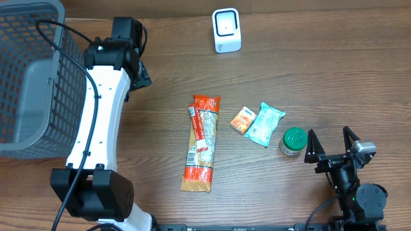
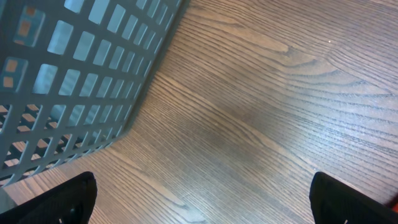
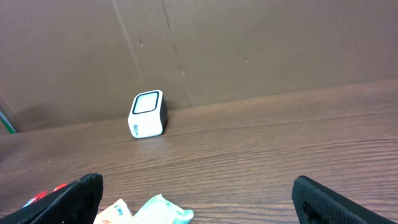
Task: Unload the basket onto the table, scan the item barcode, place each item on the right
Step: 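Retract the left gripper back beside the basket and hold, then move the right gripper left over the teal wipes and Kleenex pack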
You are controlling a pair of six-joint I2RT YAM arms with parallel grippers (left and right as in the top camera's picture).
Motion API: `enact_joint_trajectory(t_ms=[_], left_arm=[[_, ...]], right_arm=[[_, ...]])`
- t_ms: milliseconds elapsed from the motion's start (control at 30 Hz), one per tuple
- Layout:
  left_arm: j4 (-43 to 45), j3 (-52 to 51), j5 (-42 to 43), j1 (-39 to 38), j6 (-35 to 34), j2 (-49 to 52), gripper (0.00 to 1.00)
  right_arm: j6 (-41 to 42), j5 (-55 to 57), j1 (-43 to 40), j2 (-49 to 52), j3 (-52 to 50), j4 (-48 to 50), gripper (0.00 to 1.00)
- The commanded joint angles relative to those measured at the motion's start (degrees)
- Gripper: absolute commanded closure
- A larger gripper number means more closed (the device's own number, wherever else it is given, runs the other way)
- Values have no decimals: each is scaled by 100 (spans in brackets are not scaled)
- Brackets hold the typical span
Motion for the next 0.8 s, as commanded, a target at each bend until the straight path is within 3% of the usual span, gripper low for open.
enact_joint_trajectory(t_ms=[0, 533, 767], left_arm=[[4, 70, 24, -4, -17, -39, 0], [4, 70, 24, -4, -17, -39, 1], [4, 70, 24, -4, -17, -39, 0]], right_arm=[[20, -13, -33, -44, -61, 28, 0], [518, -603, -31, -44, -42, 50, 0], [520, -938, -33, -44, 481, -699, 0]])
